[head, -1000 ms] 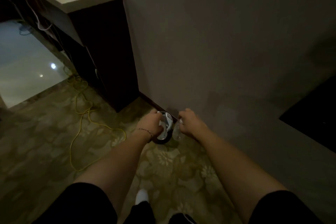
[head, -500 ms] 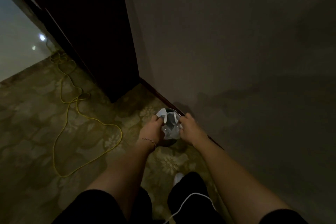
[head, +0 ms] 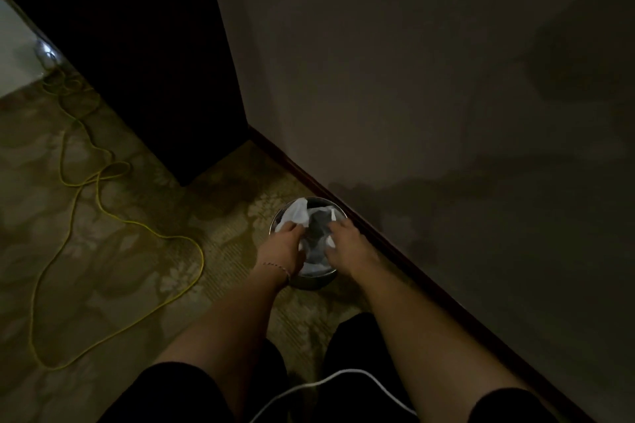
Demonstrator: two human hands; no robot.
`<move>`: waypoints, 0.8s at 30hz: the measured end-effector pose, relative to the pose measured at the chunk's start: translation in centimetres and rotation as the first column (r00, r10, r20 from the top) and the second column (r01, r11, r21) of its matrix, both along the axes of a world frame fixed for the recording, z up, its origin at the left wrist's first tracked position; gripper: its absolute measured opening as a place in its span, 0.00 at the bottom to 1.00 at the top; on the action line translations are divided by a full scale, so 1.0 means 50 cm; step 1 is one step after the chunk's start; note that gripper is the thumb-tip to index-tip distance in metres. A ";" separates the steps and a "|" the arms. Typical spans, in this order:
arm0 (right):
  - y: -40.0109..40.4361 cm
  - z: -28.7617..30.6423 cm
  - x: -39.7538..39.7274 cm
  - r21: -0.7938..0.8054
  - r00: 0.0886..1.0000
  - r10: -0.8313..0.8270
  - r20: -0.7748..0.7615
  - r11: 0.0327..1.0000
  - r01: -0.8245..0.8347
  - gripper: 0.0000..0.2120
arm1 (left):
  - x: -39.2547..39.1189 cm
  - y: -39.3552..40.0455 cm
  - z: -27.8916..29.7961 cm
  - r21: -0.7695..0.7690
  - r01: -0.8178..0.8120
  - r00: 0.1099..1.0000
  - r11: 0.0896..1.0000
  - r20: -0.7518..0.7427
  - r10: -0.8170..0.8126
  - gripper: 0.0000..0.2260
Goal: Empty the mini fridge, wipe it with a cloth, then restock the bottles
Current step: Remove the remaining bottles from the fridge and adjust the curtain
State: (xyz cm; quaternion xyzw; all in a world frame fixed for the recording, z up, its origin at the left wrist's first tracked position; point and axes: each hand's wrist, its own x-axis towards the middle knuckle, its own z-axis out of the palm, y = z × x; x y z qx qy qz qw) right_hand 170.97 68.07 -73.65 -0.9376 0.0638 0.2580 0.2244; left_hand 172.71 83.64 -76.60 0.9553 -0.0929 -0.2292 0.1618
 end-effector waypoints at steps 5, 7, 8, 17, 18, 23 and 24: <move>-0.006 0.106 -0.039 -0.019 1.000 0.003 0.000 1.000 -0.003 0.23 | -0.026 0.021 0.105 -0.017 0.013 1.000 1.000 -0.007 -0.013 0.27; -0.010 0.184 -0.072 -0.044 1.000 -0.010 -0.019 0.999 0.009 0.21 | -0.046 0.026 0.187 -0.006 0.037 0.999 0.999 -0.008 -0.037 0.27; -0.011 0.229 -0.091 -0.050 1.000 -0.015 -0.026 0.999 0.014 0.21 | -0.060 0.028 0.233 0.000 0.053 0.999 0.999 0.001 -0.053 0.27; -0.036 0.717 -0.338 -0.078 0.974 -0.213 0.072 0.973 0.219 0.24 | -0.227 -0.022 0.727 -0.004 0.330 0.940 0.944 0.090 -0.329 0.23; -0.042 0.766 -0.374 -0.094 0.966 -0.246 0.083 0.963 0.253 0.24 | -0.252 -0.034 0.778 -0.012 0.371 0.924 0.929 0.108 -0.368 0.22; -0.103 0.960 -0.580 -0.135 0.903 -0.398 0.160 0.898 0.419 0.25 | -0.384 -0.135 1.001 -0.007 0.566 0.814 0.824 0.164 -0.558 0.21; -0.120 0.989 -0.628 -0.136 0.882 -0.438 0.173 0.877 0.461 0.25 | -0.416 -0.161 1.032 -0.005 0.600 0.788 0.800 0.175 -0.590 0.22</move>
